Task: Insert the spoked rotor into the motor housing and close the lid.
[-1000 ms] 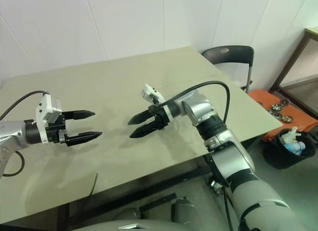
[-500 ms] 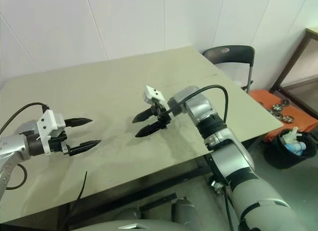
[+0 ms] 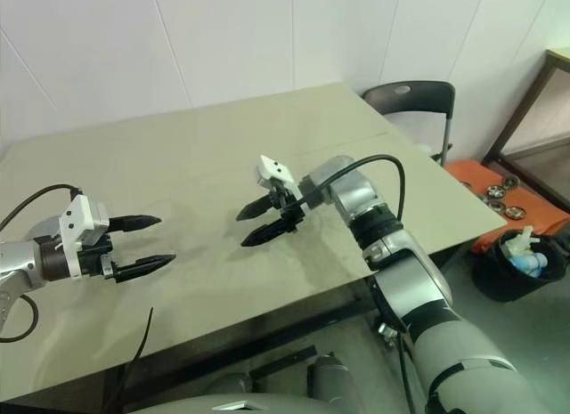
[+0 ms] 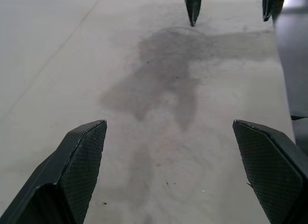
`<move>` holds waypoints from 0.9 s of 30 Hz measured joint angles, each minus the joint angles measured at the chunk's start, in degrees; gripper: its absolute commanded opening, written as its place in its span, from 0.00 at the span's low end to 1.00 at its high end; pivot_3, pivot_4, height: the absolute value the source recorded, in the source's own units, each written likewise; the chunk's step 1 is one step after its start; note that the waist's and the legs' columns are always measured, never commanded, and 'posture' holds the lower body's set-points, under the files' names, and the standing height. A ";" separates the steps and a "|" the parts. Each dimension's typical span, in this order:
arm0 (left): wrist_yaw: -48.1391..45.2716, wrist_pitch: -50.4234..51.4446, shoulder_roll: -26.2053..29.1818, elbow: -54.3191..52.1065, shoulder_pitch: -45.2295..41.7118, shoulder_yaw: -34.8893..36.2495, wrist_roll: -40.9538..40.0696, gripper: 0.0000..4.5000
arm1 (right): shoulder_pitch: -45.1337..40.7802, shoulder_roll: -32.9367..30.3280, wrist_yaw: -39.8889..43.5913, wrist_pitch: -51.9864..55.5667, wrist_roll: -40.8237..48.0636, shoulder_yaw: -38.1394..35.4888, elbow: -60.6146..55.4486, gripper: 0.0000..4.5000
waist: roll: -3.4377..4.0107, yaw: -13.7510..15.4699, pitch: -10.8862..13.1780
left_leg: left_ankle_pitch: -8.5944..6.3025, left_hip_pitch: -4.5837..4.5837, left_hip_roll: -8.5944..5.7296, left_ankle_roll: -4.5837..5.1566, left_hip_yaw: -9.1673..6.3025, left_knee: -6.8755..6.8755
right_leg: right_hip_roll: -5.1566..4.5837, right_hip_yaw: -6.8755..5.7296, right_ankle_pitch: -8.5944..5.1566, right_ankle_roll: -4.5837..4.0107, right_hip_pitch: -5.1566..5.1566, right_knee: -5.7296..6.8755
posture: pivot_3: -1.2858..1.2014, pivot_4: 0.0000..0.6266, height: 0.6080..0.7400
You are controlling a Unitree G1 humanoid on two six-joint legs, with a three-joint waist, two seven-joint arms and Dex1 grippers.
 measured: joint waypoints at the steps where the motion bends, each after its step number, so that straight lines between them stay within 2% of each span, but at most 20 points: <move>1: -0.09 -0.04 0.00 0.34 -0.02 0.00 0.04 0.99 | 0.00 0.02 0.00 0.27 0.00 0.00 -0.02 0.76 | 0.00 0.00 0.00 | 0.00 0.00 0.00 0.00 0.00 0.00 | 0.00 0.00 0.00 0.00 0.00 0.00 | 0.52 0.00 1.00; 27: -1.38 -0.40 -0.04 2.58 -1.91 -0.58 0.54 0.99 | 1.39 -2.06 0.11 4.67 0.15 -0.01 -3.13 0.76 | 0.00 0.00 0.00 | 0.00 0.00 0.00 0.00 0.00 0.00 | 0.00 0.00 0.00 0.00 0.00 0.00 | 0.52 0.00 1.00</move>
